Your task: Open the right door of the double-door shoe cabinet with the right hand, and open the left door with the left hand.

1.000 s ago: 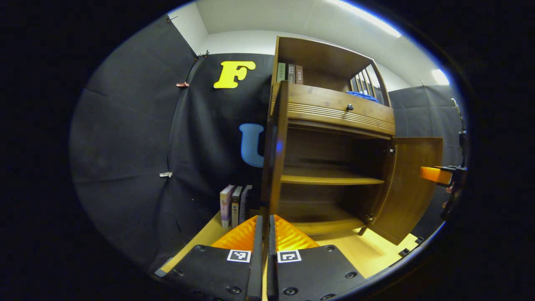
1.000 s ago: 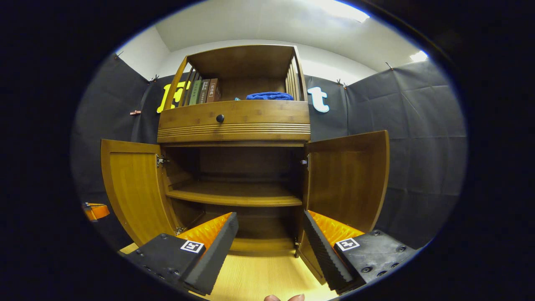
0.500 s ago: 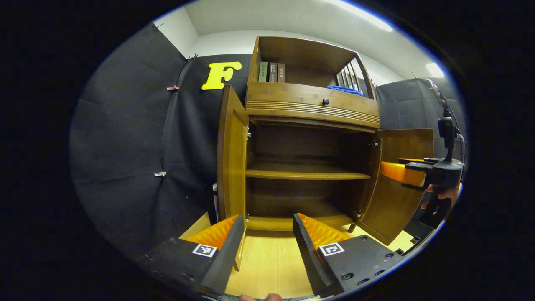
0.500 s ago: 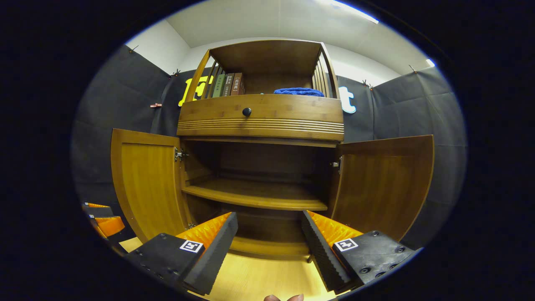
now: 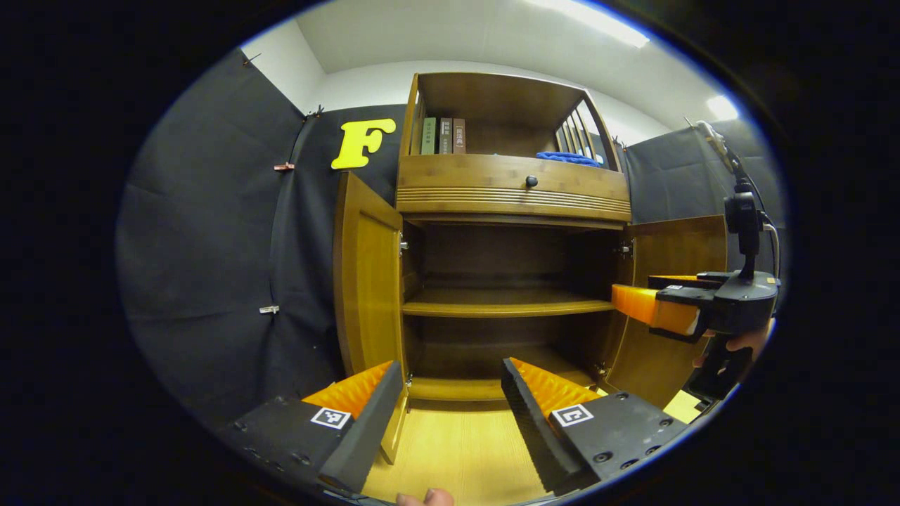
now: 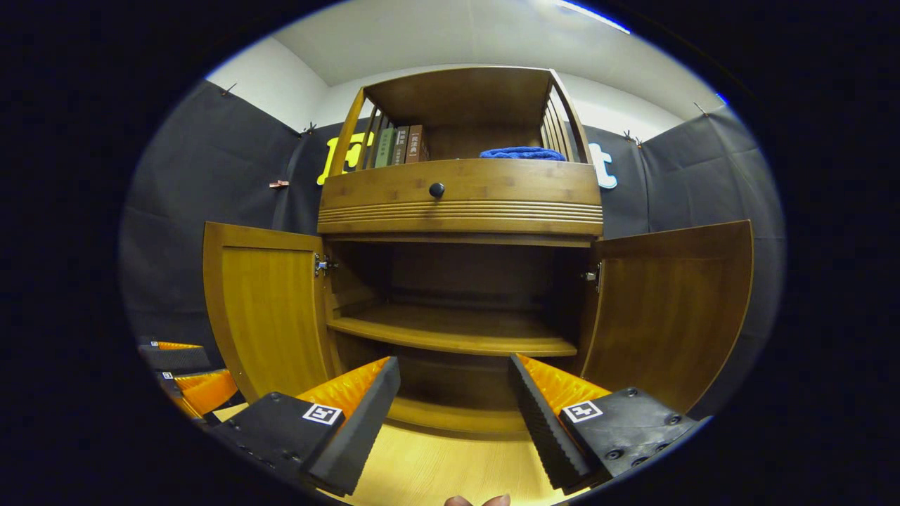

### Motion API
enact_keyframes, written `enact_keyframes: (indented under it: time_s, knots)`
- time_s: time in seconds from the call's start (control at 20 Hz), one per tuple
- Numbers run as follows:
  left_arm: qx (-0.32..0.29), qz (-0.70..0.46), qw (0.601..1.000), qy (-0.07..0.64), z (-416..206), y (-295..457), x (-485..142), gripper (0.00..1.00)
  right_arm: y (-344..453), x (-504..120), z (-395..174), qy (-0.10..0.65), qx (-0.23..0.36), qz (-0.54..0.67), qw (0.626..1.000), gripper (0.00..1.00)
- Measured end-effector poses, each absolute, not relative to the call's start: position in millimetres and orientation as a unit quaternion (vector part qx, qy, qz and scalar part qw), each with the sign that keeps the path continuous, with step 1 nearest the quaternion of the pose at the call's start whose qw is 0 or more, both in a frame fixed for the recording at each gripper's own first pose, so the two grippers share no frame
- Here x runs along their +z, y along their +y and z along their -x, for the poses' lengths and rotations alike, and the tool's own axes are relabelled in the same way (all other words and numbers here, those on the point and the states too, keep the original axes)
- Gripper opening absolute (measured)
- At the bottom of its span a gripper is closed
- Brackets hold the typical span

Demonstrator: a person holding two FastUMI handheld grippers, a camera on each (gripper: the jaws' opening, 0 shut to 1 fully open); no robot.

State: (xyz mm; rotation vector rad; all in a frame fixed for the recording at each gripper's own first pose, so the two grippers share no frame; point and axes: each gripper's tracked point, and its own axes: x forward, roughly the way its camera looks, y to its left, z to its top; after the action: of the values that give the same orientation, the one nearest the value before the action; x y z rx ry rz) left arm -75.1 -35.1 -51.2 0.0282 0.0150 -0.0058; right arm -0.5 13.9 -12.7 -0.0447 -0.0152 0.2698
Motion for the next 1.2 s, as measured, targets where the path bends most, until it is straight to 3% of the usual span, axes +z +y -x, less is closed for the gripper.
enact_keyframes:
  time_s: [0.1,0.2,0.85,1.05,1.2]
  knots:
    - [-0.008,-0.013,1.0,0.002,74,-44,-47,0.89,15,-10,1,-0.012,0.139,0.02,0.99,0.98]
    - [-0.012,-0.016,1.0,-0.002,72,-51,-44,0.96,16,-7,2,-0.016,0.142,0.018,0.99,0.98]
    - [-0.04,-0.011,0.999,-0.014,61,-98,-31,0.96,18,-5,4,-0.019,0.155,0.016,0.988,0.96]
    - [-0.036,-0.011,0.999,-0.012,61,-97,-33,0.96,20,-6,7,-0.018,0.16,0.021,0.987,1.0]
    - [-0.033,-0.009,0.999,-0.009,61,-97,-35,0.96,20,-5,10,-0.02,0.162,0.022,0.986,0.96]
